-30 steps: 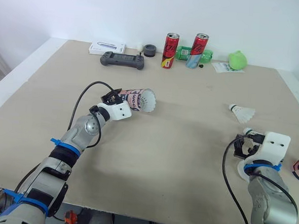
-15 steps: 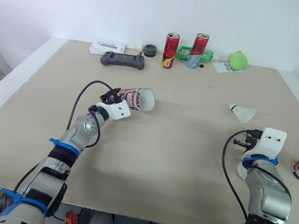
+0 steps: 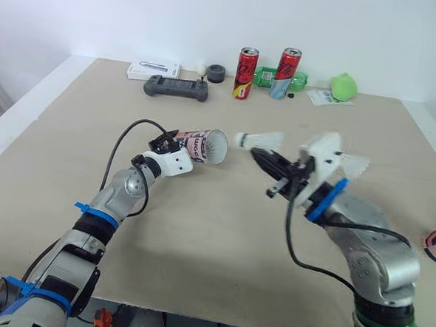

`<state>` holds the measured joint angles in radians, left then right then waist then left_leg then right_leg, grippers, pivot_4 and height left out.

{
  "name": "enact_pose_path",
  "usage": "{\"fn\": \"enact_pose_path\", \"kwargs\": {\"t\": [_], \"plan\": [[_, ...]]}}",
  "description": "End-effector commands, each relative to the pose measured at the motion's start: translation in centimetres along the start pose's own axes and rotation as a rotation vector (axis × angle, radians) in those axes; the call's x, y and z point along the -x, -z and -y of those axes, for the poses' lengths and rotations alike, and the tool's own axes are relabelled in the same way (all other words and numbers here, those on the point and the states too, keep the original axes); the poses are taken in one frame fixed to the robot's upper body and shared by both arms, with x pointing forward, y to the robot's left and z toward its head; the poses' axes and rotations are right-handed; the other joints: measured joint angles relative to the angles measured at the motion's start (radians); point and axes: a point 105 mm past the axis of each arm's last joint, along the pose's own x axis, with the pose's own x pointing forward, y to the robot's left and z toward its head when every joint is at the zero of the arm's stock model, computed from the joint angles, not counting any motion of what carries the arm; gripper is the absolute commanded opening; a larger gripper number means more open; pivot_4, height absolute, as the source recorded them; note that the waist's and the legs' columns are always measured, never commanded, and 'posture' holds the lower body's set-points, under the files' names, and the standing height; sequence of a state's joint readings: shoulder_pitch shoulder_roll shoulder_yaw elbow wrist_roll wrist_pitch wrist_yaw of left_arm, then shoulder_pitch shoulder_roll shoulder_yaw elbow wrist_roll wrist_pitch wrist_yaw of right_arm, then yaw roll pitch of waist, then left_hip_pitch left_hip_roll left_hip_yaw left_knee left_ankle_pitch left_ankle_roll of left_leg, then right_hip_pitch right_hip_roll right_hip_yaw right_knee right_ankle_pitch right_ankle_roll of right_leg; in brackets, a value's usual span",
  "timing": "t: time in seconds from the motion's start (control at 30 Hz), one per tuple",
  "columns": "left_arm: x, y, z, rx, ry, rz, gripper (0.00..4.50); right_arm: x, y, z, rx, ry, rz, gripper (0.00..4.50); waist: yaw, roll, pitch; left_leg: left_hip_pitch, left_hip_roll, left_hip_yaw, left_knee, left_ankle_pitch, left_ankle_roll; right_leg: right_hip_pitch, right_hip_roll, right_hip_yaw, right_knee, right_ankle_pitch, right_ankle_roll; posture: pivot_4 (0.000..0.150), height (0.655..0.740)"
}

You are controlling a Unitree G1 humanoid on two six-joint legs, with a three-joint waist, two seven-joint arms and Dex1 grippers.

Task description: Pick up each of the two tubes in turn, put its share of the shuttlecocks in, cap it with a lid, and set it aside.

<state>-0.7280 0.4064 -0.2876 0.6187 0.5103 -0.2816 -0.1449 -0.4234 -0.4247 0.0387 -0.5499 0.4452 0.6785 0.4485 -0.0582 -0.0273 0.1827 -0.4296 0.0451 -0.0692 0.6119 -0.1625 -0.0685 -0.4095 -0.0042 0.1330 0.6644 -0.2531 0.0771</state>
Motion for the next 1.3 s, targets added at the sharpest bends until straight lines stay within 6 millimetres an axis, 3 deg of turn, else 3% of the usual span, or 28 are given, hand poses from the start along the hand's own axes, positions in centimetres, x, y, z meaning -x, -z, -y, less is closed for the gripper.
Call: {"fn": "enact_pose_path", "kwargs": {"t": [0.03,0.17,0.27,0.3,0.33,0.43,0.53,0.6,0.7,0.8,0.87,1.07,1.3], "plan": [[-0.3,-1.3,-1.3,-0.004,-0.038,0.044,3.05,-2.1,0.8,-1.4,0.057,-0.052,-0.027,0.04,0.001,0.0,0.0,0.0,0.0,0.0,0.0,0.0,0.0,0.0,0.0,0.0,0.0,0.0,0.0,0.15,0.74],[-0.1,-1.2,-1.3,-0.002,-0.041,0.04,3.05,-4.1,1.5,-1.9,0.074,-0.056,-0.041,0.04,0.001,0.0,0.0,-0.001,0.0,0.0,0.0,0.0,0.0,-0.002,0.0,0.0,0.0,0.0,0.0,0.15,0.74],[0.0,-1.1,-1.4,0.002,-0.051,0.035,3.05,-4.4,1.4,-2.2,0.054,-0.071,-0.026,0.04,0.003,0.0,0.0,-0.001,0.0,0.0,0.0,0.0,0.0,-0.001,0.0,0.0,0.0,0.0,0.0,0.15,0.74],[0.0,-1.1,-1.4,0.003,-0.052,0.034,3.05,-4.4,1.0,-2.4,0.033,-0.081,-0.005,0.65,0.006,0.0,0.0,-0.001,0.0,0.0,0.0,0.0,0.0,-0.001,0.0,0.0,0.0,0.0,0.0,0.15,0.74],[0.1,-1.1,-1.4,0.004,-0.052,0.033,3.05,-4.2,0.5,-2.6,0.009,-0.092,0.024,0.89,0.007,0.0,0.0,-0.001,0.0,0.0,0.0,0.0,0.0,-0.001,0.0,0.0,0.0,0.0,0.0,0.15,0.74],[0.1,-1.1,-1.3,0.006,-0.052,0.031,3.05,-3.0,-1.0,-2.0,-0.059,-0.075,0.105,2.33,0.01,0.0,0.0,-0.001,0.0,0.0,0.0,0.0,0.0,-0.002,0.0,-0.001,0.0,0.0,0.0,0.15,0.74],[0.2,-1.0,-1.3,0.009,-0.053,0.029,3.05,-1.0,-1.1,0.4,-0.11,0.037,0.129,3.56,0.01,0.0,0.0,-0.001,0.0,-0.001,0.0,0.0,0.0,-0.001,0.0,-0.001,0.0,0.0,0.0,0.15,0.74],[0.1,-1.1,-1.3,0.011,-0.054,0.029,3.05,0.4,-0.1,3.4,-0.044,0.212,0.08,4.38,0.011,0.0,0.0,-0.001,0.0,-0.001,0.0,0.0,0.0,0.0,0.0,-0.001,0.0,0.0,0.0,0.15,0.74],[0.0,-1.2,-1.4,0.016,-0.057,0.034,3.05,3.5,1.5,8.8,0.016,0.543,0.006,4.38,0.012,0.0,0.0,-0.001,0.0,0.0,0.0,0.0,0.0,-0.001,-0.001,-0.001,0.0,0.0,0.0,0.15,0.74],[-0.1,-1.4,-1.4,0.019,-0.057,0.04,3.05,8.4,4.2,14.1,0.007,0.913,-0.106,4.38,0.011,0.0,0.0,0.0,0.0,0.0,-0.001,0.0,0.0,-0.001,0.0,-0.001,0.0,0.0,0.0,0.15,0.74],[-0.2,-1.6,-1.4,0.019,-0.058,0.045,3.05,10.4,6.0,16.0,-0.005,1.037,-0.168,4.38,0.012,0.0,0.0,-0.001,-0.001,0.0,-0.001,0.0,0.0,-0.001,-0.001,-0.001,0.0,0.0,-0.001,0.15,0.74],[-0.2,-1.7,-1.7,0.011,-0.06,0.05,3.05,11.5,8.6,18.5,-0.032,1.157,-0.219,4.38,0.003,0.0,0.0,0.0,-0.001,0.001,-0.002,0.0,0.0,-0.001,-0.001,0.001,0.0,0.0,-0.001,0.15,0.74],[0.1,-1.4,-2.0,0.004,-0.065,0.044,3.05,9.7,10.6,19.8,-0.096,1.118,-0.213,4.38,0.0,0.0,0.0,0.001,-0.001,0.001,-0.003,0.001,0.001,0.0,-0.001,0.001,0.0,0.001,-0.001,0.15,0.74]]}}
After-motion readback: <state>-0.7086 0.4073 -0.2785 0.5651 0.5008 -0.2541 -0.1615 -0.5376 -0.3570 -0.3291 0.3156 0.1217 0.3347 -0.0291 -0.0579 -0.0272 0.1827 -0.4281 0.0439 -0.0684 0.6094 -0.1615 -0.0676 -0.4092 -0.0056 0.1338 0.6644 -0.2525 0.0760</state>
